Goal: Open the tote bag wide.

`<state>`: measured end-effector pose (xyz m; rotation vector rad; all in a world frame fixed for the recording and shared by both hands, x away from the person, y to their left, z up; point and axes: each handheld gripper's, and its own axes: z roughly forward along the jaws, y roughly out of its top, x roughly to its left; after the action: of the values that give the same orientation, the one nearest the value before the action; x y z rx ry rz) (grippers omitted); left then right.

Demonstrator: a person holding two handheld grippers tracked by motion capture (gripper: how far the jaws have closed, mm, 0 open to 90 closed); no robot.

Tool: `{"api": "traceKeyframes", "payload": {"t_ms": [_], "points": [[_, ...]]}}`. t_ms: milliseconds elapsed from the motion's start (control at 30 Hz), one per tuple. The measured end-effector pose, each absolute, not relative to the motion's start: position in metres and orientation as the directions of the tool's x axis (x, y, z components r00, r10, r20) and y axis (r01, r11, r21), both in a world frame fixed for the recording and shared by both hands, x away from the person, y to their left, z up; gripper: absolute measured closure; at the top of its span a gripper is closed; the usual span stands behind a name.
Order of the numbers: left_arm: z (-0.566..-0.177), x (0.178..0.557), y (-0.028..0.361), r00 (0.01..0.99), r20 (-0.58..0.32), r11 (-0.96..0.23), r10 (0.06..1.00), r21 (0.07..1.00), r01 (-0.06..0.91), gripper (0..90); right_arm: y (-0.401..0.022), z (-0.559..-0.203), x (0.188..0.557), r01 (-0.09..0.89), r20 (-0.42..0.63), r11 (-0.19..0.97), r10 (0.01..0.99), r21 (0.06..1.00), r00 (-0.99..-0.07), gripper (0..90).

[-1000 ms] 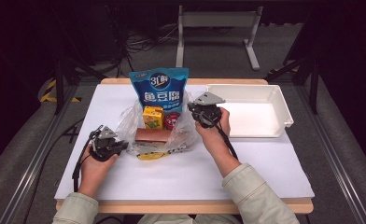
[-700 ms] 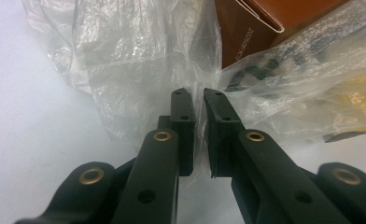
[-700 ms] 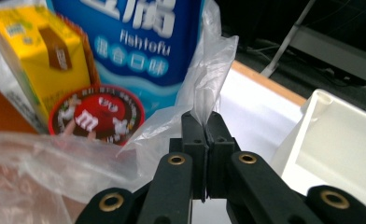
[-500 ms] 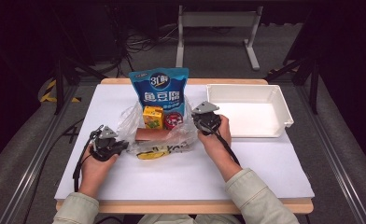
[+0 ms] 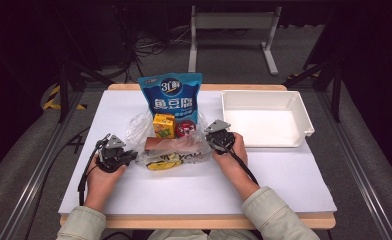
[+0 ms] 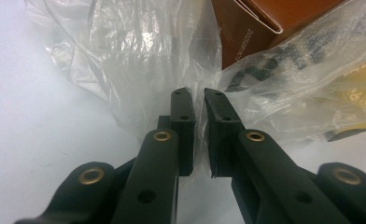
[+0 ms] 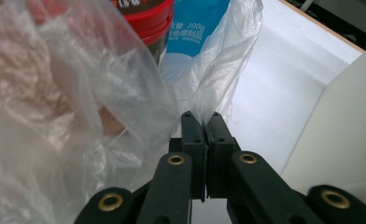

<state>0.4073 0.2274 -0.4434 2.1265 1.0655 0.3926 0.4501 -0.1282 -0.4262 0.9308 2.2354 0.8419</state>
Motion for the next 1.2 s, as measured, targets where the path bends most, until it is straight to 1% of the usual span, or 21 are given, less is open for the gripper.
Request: {"api": "traceKeyframes", "payload": {"t_ms": [133,200,433,567,800,900,933,967,1067,1100,1200], "points": [[-0.443,0.407,0.228,0.612,-0.045,-0.402,0.790,0.715,0.572,82.7,-0.128,-0.428,0.449,0.405,-0.262,0.569,0.756,0.716,-0.599,89.3],[-0.443,0.407,0.228,0.612,-0.043,-0.404,0.790,0.713,0.572,82.7,-0.128,-0.432,0.450,0.427,-0.247,0.567,0.760,0.704,-0.602,89.4],[-0.443,0.407,0.229,0.613,-0.046,-0.402,0.789,0.715,0.571,82.6,-0.128,-0.439,0.454,0.467,-0.245,0.590,0.755,0.659,-0.608,89.5],[-0.444,0.407,0.228,0.608,-0.051,-0.395,0.792,0.716,0.575,82.5,-0.129,-0.439,0.454,0.469,-0.240,0.589,0.754,0.658,-0.611,88.8],[-0.443,0.407,0.228,0.610,-0.046,-0.397,0.791,0.720,0.569,81.7,-0.135,-0.425,0.445,0.439,-0.209,0.556,0.756,0.706,-0.621,76.4],[-0.443,0.407,0.227,0.615,-0.042,-0.402,0.787,0.722,0.564,81.0,-0.135,-0.417,0.438,0.419,-0.216,0.556,0.750,0.718,-0.625,66.7],[-0.443,0.407,0.227,0.615,-0.039,-0.403,0.788,0.722,0.562,80.9,-0.136,-0.416,0.437,0.418,-0.215,0.554,0.750,0.720,-0.625,65.4],[-0.442,0.407,0.227,0.614,-0.042,-0.399,0.788,0.724,0.562,80.6,-0.137,-0.415,0.437,0.421,-0.209,0.550,0.752,0.722,-0.625,63.6],[-0.442,0.407,0.228,0.618,-0.038,-0.402,0.786,0.727,0.556,80.0,-0.141,-0.410,0.434,0.412,-0.183,0.529,0.751,0.742,-0.634,54.5],[-0.442,0.407,0.228,0.620,-0.034,-0.406,0.784,0.727,0.553,79.9,-0.143,-0.406,0.432,0.393,-0.170,0.518,0.742,0.759,-0.649,52.6],[-0.442,0.407,0.228,0.619,-0.033,-0.406,0.785,0.728,0.553,79.6,-0.147,-0.400,0.428,0.386,-0.133,0.483,0.742,0.786,-0.657,50.0]]}}
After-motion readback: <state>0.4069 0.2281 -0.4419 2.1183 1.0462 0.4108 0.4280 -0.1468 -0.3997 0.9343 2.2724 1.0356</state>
